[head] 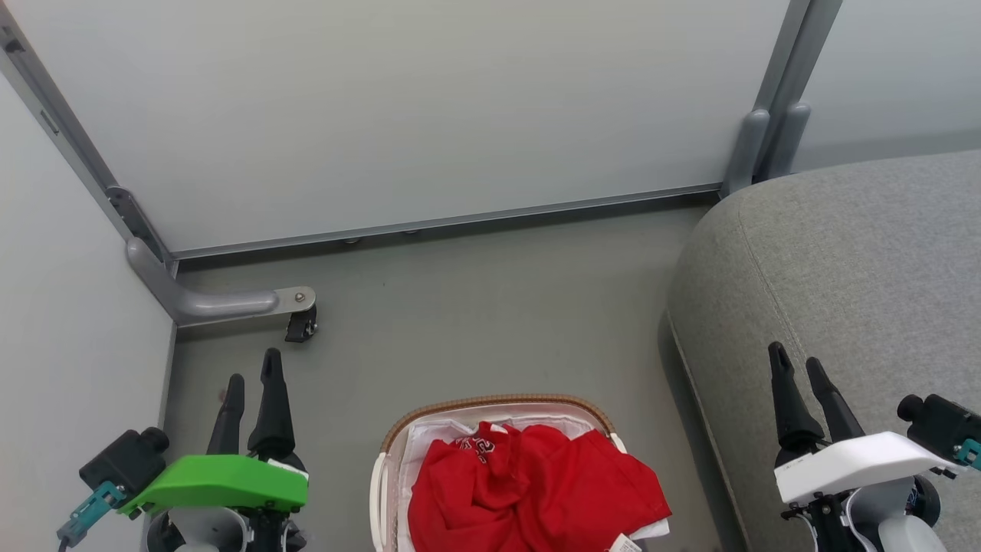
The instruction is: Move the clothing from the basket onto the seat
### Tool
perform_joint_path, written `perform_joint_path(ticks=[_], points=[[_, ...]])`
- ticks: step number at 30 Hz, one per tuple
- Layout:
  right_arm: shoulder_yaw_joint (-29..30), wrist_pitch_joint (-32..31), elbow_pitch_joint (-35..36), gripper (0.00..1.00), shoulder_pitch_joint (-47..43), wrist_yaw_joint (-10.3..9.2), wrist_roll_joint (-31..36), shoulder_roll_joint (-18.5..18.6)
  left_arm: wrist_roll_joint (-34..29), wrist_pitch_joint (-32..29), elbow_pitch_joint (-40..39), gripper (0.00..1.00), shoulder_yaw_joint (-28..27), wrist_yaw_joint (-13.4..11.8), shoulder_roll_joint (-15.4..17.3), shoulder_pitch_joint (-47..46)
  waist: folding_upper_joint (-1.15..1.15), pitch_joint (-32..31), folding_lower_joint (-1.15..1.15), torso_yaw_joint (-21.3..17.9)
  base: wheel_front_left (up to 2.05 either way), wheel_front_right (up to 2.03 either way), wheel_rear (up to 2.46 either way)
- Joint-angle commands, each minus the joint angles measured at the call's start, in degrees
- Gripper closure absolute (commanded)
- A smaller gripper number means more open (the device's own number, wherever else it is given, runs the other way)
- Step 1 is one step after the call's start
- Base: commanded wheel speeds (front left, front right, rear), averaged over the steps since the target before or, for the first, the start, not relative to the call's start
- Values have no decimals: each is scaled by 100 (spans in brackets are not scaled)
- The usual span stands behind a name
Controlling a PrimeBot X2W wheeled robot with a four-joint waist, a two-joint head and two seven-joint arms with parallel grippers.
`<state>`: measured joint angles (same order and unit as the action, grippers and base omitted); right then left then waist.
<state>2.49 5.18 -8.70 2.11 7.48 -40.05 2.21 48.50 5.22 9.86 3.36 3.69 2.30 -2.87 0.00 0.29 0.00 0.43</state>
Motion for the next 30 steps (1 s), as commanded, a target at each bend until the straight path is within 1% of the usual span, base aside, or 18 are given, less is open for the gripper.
perform_joint_path(ticks=[1,11,16,21,30], points=[[7,68,48,0,3,1,222,44,-199,67,-36,0,16,-23,44,40,0,0,0,3,0,0,0],[-5,231,27,0,-40,1,956,51,-830,231,78,0,70,-31,50,117,0,3,0,15,0,0,0],[-36,313,30,0,-63,1,1311,54,-1011,311,224,0,99,-44,53,140,0,4,0,21,0,0,0],[-64,402,41,0,-92,1,1717,59,-1324,401,351,0,174,-35,56,123,0,8,0,30,0,0,0],[-92,524,36,0,-127,1,2242,63,-1698,522,483,0,245,-64,61,131,0,22,0,46,0,0,0]])
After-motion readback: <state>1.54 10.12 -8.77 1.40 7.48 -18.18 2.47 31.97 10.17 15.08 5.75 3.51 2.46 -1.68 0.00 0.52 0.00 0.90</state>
